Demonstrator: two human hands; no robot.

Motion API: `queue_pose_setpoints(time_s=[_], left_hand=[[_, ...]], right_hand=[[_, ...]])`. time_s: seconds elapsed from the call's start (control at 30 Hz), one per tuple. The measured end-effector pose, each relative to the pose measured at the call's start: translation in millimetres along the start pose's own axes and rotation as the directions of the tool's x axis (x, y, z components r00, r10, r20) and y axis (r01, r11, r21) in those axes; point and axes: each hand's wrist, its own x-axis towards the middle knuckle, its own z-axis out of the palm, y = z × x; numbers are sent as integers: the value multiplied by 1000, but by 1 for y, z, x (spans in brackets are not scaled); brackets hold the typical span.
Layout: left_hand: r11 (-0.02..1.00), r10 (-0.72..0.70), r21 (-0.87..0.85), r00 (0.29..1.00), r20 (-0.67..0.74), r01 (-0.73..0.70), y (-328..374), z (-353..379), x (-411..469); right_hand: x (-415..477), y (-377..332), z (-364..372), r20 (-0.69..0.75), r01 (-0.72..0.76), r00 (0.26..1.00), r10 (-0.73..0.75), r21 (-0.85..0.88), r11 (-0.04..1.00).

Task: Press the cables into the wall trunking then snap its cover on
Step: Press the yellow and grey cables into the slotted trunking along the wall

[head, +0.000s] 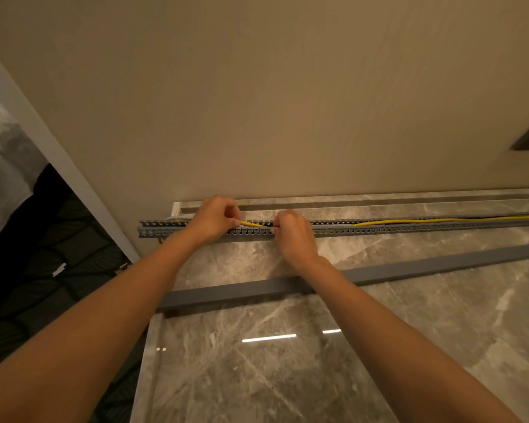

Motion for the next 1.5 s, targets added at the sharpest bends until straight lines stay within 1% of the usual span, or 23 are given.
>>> queue_pose_setpoints(time_s=[0.07,0.13,0.27,0.33,0.4,0.47,0.53,0.63,0.7,0.8,0.9,0.97,1.07,1.13,1.2,1.23,1.27,1.3,1.37,1.5], left_hand=[[996,-38,-86,999,-25,35,-6,-7,-1],[991,-70,-120,993,-92,59,-12,-16,1],[982,-183,-87,957,-223,167,-37,-40,6],[967,-256,-68,936,-242,247,-61,-50,9],[941,-336,-36,924,-184,336,-79,-56,10],[930,-368,-29,927,-71,367,-89,-58,9],[920,-358,-157,933,43,360,-97,-59,8],[857,-354,-332,918,178,395,-112,-62,6],[826,-349,-377,905,243,420,-119,-63,4],[826,-344,-365,897,278,429,-126,-62,5],[865,-324,-313,913,248,392,-127,-62,11],[894,-314,-274,932,180,354,-130,-61,15],[933,-292,-219,956,9,287,-134,-60,18],[966,-215,-175,967,-136,191,-135,-59,16],[991,-109,-106,944,-312,79,-135,-60,11],[997,-56,-66,925,-377,34,-135,-61,8],[1000,-12,-28,912,-410,1,-135,-62,5],[1000,25,2,910,-413,-27,-136,-62,3],[998,68,28,924,-375,-63,-138,-63,-2],[993,117,17,945,-307,-117,-141,-67,-8]], right_hand=[[0,-9,0,-2,31,1000,-31,34,999],[2,-21,3,33,77,996,-80,80,994],[7,-52,18,83,105,990,-117,140,985],[8,-69,27,94,122,986,-138,160,980],[12,-81,35,92,135,984,-152,165,977],[17,-90,40,84,141,984,-158,176,974],[21,-94,42,88,148,982,-170,212,966],[25,-95,44,119,164,973,-198,247,955],[26,-94,45,120,163,972,-200,263,951],[27,-94,48,104,141,978,-180,302,943],[30,-94,50,105,124,980,-168,336,934],[30,-95,50,103,121,981,-165,344,931],[30,-96,50,84,117,985,-153,335,935],[29,-96,50,71,121,986,-151,320,940],[28,-96,51,57,134,986,-158,300,944],[27,-96,51,47,146,985,-166,285,947],[26,-97,51,35,162,983,-178,269,949],[25,-97,52,20,178,982,-189,256,950],[24,-98,52,-7,196,980,-200,247,949],[24,-98,54,-46,218,976,-213,238,947]])
